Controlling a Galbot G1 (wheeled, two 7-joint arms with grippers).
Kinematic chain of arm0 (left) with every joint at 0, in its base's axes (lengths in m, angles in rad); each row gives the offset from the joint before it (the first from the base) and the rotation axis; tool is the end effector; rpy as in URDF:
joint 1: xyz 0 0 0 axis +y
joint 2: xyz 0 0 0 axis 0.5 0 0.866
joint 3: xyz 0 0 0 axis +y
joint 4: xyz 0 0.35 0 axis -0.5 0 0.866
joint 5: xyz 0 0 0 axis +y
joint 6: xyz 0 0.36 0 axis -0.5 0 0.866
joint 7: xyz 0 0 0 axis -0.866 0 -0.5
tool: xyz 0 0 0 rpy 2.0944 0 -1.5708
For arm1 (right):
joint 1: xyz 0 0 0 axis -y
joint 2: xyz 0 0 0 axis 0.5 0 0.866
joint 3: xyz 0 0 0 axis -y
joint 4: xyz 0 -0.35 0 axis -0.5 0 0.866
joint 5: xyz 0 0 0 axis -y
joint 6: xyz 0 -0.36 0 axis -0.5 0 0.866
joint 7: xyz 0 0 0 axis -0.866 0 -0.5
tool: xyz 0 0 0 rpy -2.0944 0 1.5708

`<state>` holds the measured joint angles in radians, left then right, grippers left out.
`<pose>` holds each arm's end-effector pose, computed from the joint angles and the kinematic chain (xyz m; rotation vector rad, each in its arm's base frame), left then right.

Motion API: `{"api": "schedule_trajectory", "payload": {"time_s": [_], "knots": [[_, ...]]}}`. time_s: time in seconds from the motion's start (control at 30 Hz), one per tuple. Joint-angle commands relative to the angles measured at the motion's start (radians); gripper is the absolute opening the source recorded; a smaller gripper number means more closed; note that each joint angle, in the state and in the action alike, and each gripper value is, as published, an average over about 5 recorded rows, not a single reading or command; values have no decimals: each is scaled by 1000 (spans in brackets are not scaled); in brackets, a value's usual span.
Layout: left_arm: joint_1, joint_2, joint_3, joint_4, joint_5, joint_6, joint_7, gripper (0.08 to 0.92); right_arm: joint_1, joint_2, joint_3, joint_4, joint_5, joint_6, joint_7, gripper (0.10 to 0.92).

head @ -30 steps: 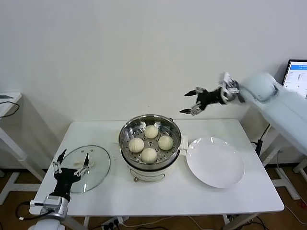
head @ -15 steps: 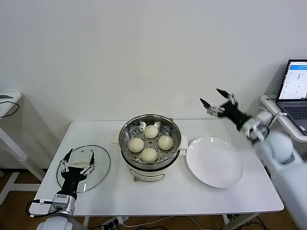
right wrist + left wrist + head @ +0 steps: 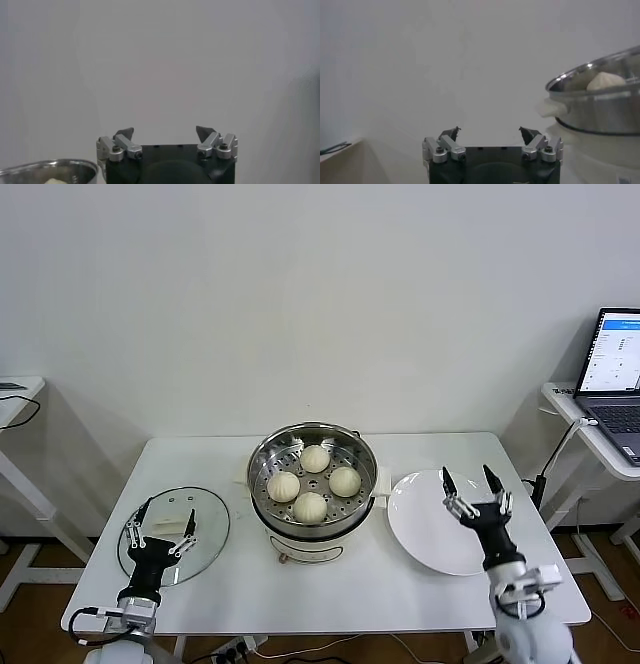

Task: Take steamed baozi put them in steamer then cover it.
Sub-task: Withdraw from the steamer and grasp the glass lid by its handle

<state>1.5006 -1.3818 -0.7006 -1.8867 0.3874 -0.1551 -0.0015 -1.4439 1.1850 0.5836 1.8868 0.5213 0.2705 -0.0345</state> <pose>0.2053 0.1039 -0.3477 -0.0333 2.9745 0.9704 0.2328 -0.1086 -0.3283 -0.1090 2.9455 0.2105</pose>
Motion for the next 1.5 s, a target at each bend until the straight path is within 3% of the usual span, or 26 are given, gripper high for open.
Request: {"api": "schedule_trajectory", "payload": {"time_s": [0.03, 0.2, 0.53, 1.1, 1.5], "knots": [[-41, 42, -69, 297, 866, -256, -239, 823, -146, 166, 6, 31, -81, 93, 62, 823], [-80, 70, -91, 405, 1020, -258, -297, 823, -132, 178, -23, 12, -87, 93, 66, 823], [-204, 79, -105, 512, 1063, -218, -322, 823, -129, 192, -78, -7, -111, 100, 66, 823], [-346, 69, -75, 612, 1063, -167, -330, 823, -133, 190, -75, -24, -140, 114, 62, 823], [-384, 63, -48, 659, 1063, -145, -346, 821, -117, 190, -76, -68, -155, 125, 59, 823]]}}
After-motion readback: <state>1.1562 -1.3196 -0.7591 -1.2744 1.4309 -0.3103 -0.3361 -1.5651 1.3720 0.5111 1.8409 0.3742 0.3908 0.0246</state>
